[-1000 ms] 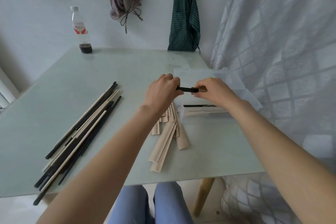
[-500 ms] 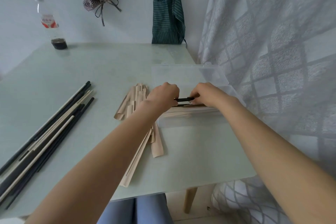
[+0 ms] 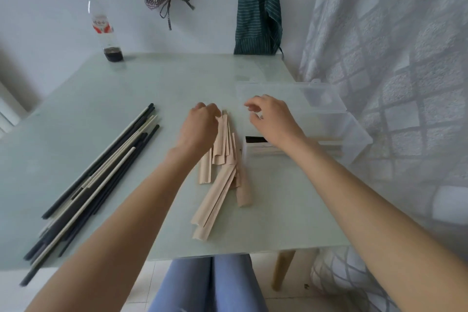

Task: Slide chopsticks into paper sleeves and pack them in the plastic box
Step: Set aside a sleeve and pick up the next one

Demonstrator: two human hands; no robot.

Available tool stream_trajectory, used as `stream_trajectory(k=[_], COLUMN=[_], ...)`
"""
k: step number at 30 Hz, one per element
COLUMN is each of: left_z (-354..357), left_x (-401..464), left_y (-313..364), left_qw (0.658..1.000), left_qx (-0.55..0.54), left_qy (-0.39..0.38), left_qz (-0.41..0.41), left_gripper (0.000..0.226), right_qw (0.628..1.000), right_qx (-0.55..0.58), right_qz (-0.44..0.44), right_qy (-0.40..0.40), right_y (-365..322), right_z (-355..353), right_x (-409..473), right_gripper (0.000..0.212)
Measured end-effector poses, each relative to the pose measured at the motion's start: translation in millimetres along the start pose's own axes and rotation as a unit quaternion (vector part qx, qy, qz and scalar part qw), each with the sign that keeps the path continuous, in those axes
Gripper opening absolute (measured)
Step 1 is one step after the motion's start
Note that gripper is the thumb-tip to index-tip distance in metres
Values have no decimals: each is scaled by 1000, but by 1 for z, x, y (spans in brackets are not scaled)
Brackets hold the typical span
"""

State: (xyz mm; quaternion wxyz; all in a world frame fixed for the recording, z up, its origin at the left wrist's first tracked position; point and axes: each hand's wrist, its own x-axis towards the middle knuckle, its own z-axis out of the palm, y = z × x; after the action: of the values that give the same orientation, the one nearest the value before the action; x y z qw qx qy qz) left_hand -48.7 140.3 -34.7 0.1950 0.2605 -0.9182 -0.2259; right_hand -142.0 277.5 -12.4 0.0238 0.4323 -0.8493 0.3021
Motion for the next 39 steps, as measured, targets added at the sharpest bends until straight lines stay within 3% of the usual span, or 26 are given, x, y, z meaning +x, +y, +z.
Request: stream_trajectory(k=[4,7,10,13,19,23,25,27,29,30,34,37,39], left_z=[-8,-7,-6,-3,-5,-27,-42,-58,-72,-77,-87,-86,-84], left_x=[-13,-15,-10,-5,-1,-11,-22,-35,-46,-49,-58,-61,-63], left_y=[-42,-60,-67,-65,-71,-88,-96,-99,-100,-100,-115,-132,-139], left_qw=[997,992,987,983,967,956,951,939,937,939,953,991,992], left_qx=[27,43,23,24,-11,-132,-213,-288,-301,-292,-252,-76,43], left_qy=[-22,-76,-109,-120,-162,-125,-93,-95,-127,-144,-139,-69,-61], left_qz=[-74,-93,-119,-140,-195,-229,-206,-161,-123,-112,-100,-90,-104], left_gripper=[36,20,29,30,16,19,18,17,19,19,16,12,15], right_qw=[999,996,984,959,960,962,984,981,920,897,895,893,888], right_qx=[9,-27,-97,-183,-192,-192,-105,108,325,379,406,408,412], right_qz=[-32,-46,-1,24,24,42,55,113,166,176,171,188,202], right_qy=[-19,-75,-149,-213,-205,-191,-132,-114,-143,-145,-67,-32,-21], right_y=[-39,-57,-60,-50,-42,-49,-60,-77,-95,-102,-119,-127,-128], right_z=[26,54,84,104,110,107,105,100,95,94,104,110,116], right_x=[-1,0,3,2,-2,0,2,7,8,7,8,9,9], right_gripper=[43,45,39,49,52,37,38,40,29,24,36,32,28])
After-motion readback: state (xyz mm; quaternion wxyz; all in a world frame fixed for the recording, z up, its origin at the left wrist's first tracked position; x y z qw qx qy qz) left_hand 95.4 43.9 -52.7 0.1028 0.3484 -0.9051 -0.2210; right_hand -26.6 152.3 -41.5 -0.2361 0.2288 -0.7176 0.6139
